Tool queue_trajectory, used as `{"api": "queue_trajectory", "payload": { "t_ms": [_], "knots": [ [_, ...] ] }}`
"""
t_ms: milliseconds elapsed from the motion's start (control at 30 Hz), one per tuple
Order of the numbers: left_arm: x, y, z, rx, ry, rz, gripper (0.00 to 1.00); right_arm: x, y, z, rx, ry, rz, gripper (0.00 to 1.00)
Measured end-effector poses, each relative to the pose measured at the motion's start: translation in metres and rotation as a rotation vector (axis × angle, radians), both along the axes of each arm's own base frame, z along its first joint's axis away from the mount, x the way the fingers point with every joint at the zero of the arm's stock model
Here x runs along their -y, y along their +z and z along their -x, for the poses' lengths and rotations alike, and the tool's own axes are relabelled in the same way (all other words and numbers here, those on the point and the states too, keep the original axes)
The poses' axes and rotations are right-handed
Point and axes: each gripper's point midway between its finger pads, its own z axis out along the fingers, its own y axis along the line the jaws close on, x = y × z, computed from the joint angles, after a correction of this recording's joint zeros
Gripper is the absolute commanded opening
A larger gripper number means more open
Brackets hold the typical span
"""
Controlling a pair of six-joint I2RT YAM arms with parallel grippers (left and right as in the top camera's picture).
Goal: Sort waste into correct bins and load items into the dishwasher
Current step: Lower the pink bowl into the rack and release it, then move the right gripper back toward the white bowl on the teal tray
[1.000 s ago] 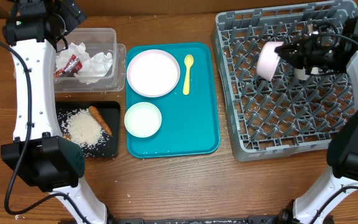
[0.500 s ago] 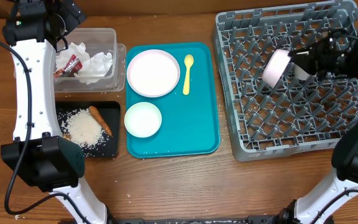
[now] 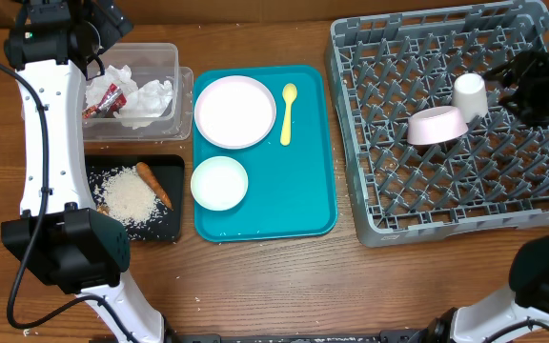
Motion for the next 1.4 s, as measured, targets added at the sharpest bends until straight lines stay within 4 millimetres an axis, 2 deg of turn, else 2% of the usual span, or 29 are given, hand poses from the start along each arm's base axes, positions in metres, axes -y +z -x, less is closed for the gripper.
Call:
{"api": "queue_trajectory", "payload": {
  "t_ms": [100,167,200,333,433,533,667,733,833,1033,1167,1233,1333,1400],
  "knots": [
    [0.0,0.0,0.0,0.0,0.0,0.0,1.0,-0.006,0.022,0.004,0.037,0.008,0.048,0.62],
    [0.0,0.0,0.0,0.0,0.0,0.0,1.0,-0.025,0.032,0.004,0.061,0.049,0.069,0.62],
    [0.0,0.0,0.0,0.0,0.0,0.0,1.0,-0.042,0.037,0.003,0.073,0.091,0.077,0.64],
    [0.0,0.0,0.0,0.0,0.0,0.0,1.0,-0.122,0.04,-0.002,0.113,0.295,0.102,0.84],
    [0.0,0.0,0.0,0.0,0.0,0.0,1.0,-0.188,0.038,-0.001,0.149,0.456,0.141,0.88],
    [0.0,0.0,0.0,0.0,0.0,0.0,1.0,-0.25,0.027,0.009,0.154,0.597,0.17,0.88],
    [0.0,0.0,0.0,0.0,0.0,0.0,1.0,-0.31,-0.006,0.024,0.107,0.745,0.215,0.85],
    [0.0,0.0,0.0,0.0,0.0,0.0,1.0,-0.331,-0.022,0.032,0.078,0.8,0.235,0.82],
    [0.0,0.0,0.0,0.0,0.0,0.0,1.0,-0.365,-0.055,0.048,0.019,0.891,0.271,0.7],
    [0.0,0.0,0.0,0.0,0.0,0.0,1.0,-0.401,-0.111,0.065,-0.094,0.965,0.303,0.54],
    [0.0,0.0,0.0,0.0,0.0,0.0,1.0,-0.413,-0.153,0.07,-0.175,0.978,0.321,0.53],
    [0.0,0.0,0.0,0.0,0.0,0.0,1.0,-0.415,-0.165,0.073,-0.204,0.98,0.327,0.52],
    [0.0,0.0,0.0,0.0,0.0,0.0,1.0,-0.417,-0.176,0.075,-0.228,0.98,0.329,0.39],
    [0.0,0.0,0.0,0.0,0.0,0.0,1.0,-0.418,-0.181,0.076,-0.24,0.976,0.331,0.38]
  ]
}}
